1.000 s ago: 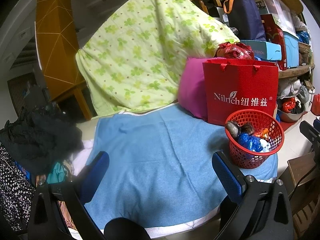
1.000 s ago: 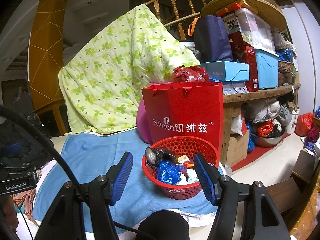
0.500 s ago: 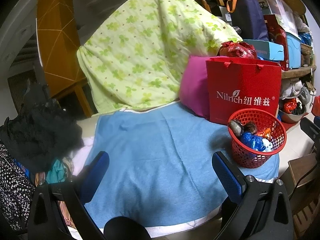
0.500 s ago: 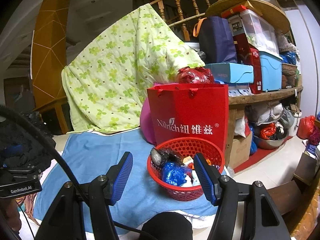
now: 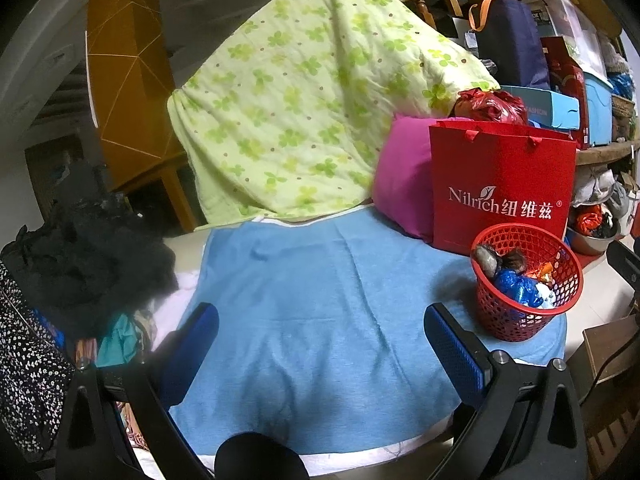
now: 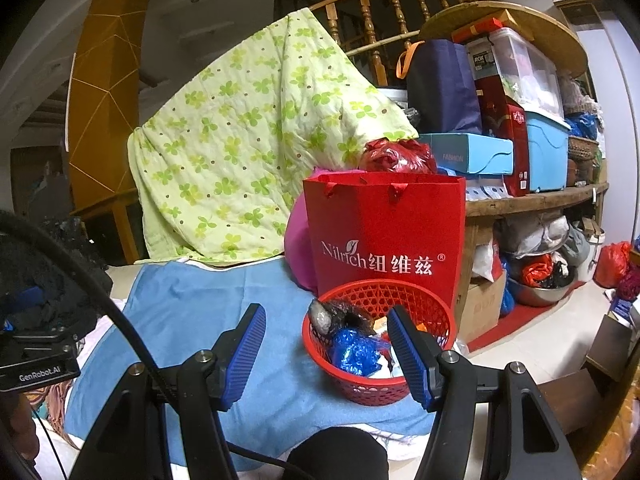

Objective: Collect trash

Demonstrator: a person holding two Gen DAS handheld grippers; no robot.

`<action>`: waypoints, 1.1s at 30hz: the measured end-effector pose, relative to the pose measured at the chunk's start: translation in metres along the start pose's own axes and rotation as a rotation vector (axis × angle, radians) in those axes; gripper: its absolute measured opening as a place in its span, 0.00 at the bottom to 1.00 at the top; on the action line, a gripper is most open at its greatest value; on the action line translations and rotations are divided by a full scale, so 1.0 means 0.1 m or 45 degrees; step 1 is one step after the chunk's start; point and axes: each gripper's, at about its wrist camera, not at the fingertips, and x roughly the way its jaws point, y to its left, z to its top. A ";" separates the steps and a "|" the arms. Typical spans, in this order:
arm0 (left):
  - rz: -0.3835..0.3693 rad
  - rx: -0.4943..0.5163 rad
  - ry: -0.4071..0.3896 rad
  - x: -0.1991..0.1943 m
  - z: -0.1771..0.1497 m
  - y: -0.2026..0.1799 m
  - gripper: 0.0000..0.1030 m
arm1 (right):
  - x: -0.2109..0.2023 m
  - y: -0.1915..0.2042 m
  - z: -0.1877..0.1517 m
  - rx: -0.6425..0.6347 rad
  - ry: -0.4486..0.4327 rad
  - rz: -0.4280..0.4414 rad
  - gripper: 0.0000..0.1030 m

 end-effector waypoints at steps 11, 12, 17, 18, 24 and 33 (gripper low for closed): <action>0.010 -0.013 0.012 0.04 -0.02 0.03 0.99 | 0.03 0.01 -0.03 -0.002 0.011 0.010 0.65; 0.009 -0.016 0.012 0.04 -0.02 0.04 0.99 | 0.02 0.00 -0.03 -0.001 0.011 0.013 0.65; 0.012 -0.018 0.011 0.05 -0.02 0.05 0.99 | 0.03 0.01 -0.01 0.000 0.007 0.018 0.65; 0.012 -0.018 0.010 0.06 -0.02 0.05 0.99 | 0.03 0.00 -0.01 0.002 0.007 0.018 0.65; 0.015 -0.013 0.006 0.06 -0.02 0.05 0.99 | 0.04 0.01 -0.02 0.002 0.012 0.015 0.65; 0.005 0.008 0.026 0.16 -0.02 -0.05 0.99 | 0.17 -0.06 -0.10 0.017 0.040 -0.010 0.65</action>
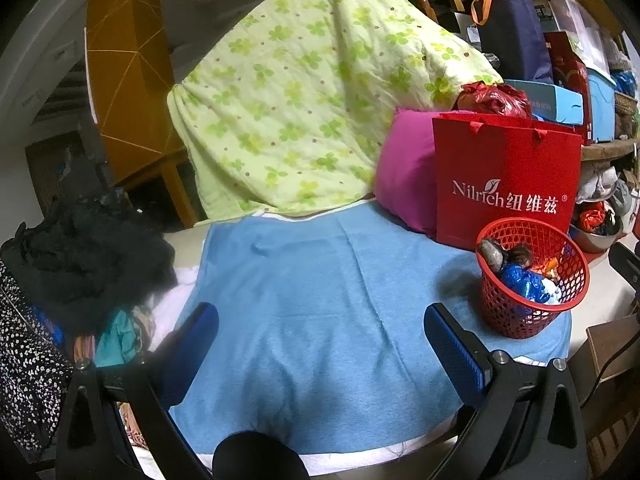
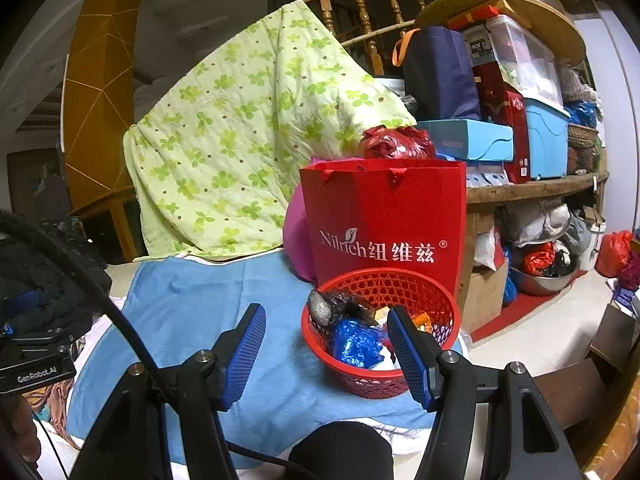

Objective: Collect trash

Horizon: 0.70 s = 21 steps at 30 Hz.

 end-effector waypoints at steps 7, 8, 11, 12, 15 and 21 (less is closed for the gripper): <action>-0.044 0.049 0.017 0.23 0.05 -0.19 0.99 | 0.18 -0.11 -0.03 0.020 0.032 -0.058 0.65; -0.062 0.066 0.016 0.28 0.07 -0.25 0.99 | 0.21 -0.13 -0.03 0.024 0.035 -0.069 0.65; -0.106 0.107 0.019 0.39 0.12 -0.38 0.99 | 0.29 -0.19 -0.02 0.034 0.042 -0.111 0.65; -0.120 0.115 0.021 0.43 0.13 -0.41 0.99 | 0.32 -0.22 -0.01 0.036 0.043 -0.122 0.65; -0.162 0.137 0.026 0.55 0.19 -0.53 0.99 | 0.38 -0.27 0.01 0.032 0.031 -0.163 0.65; -0.232 0.163 0.035 0.76 0.30 -0.72 0.99 | 0.48 -0.31 0.07 -0.011 0.000 -0.237 0.65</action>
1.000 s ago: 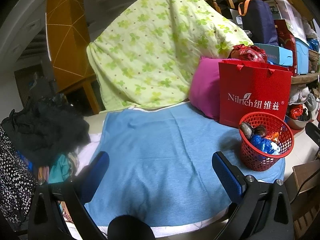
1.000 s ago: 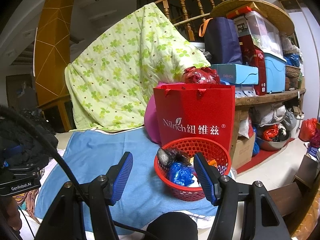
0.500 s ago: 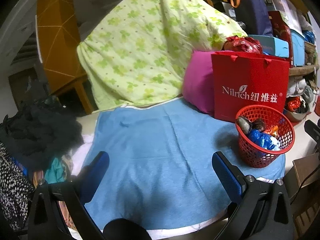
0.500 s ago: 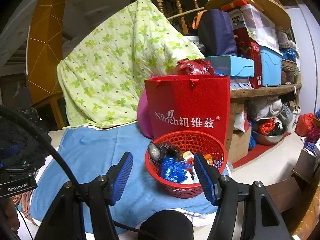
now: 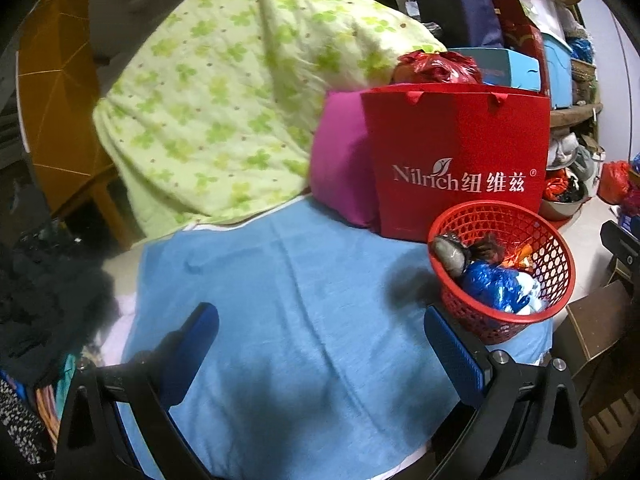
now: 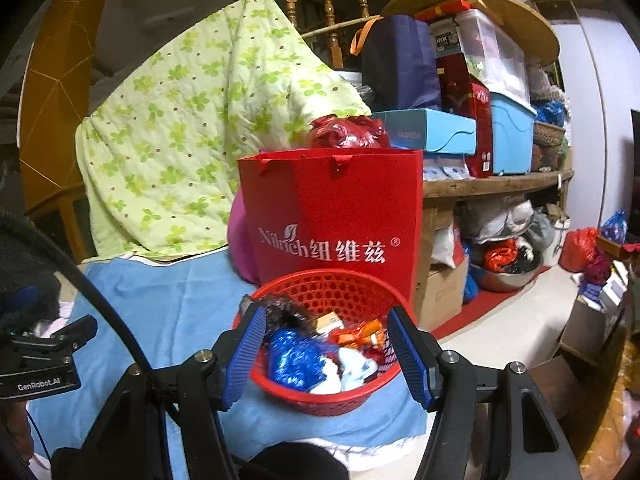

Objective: Collect trash

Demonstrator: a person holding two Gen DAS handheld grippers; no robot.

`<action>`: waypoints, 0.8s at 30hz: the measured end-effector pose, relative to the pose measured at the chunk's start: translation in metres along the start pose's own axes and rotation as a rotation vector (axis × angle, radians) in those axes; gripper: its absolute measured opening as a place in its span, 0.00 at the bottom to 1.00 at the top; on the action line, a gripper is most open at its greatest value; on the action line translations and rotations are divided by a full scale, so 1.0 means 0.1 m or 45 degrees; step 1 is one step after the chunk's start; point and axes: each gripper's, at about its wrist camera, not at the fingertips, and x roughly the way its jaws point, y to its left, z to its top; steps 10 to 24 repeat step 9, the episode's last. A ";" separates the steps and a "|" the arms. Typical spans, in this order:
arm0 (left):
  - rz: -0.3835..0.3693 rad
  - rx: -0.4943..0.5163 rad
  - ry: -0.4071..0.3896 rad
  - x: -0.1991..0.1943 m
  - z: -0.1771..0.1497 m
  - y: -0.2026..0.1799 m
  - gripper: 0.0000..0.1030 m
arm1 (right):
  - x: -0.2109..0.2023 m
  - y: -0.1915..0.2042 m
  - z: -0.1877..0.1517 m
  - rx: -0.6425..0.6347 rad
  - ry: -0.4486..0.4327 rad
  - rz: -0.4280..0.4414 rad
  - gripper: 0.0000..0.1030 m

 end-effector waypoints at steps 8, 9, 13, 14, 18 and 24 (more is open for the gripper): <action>-0.059 -0.082 -0.028 0.23 0.00 0.27 0.99 | 0.08 0.28 0.14 -0.092 -0.078 0.041 0.65; -0.054 -0.119 -0.018 0.28 -0.02 0.39 0.99 | 0.12 0.37 0.15 -0.110 -0.073 0.081 0.65; -0.054 -0.119 -0.018 0.28 -0.02 0.39 0.99 | 0.12 0.37 0.15 -0.110 -0.073 0.081 0.65; -0.054 -0.119 -0.018 0.28 -0.02 0.39 0.99 | 0.12 0.37 0.15 -0.110 -0.073 0.081 0.65; -0.054 -0.119 -0.018 0.28 -0.02 0.39 0.99 | 0.12 0.37 0.15 -0.110 -0.073 0.081 0.65; -0.054 -0.119 -0.018 0.28 -0.02 0.39 0.99 | 0.12 0.37 0.15 -0.110 -0.073 0.081 0.65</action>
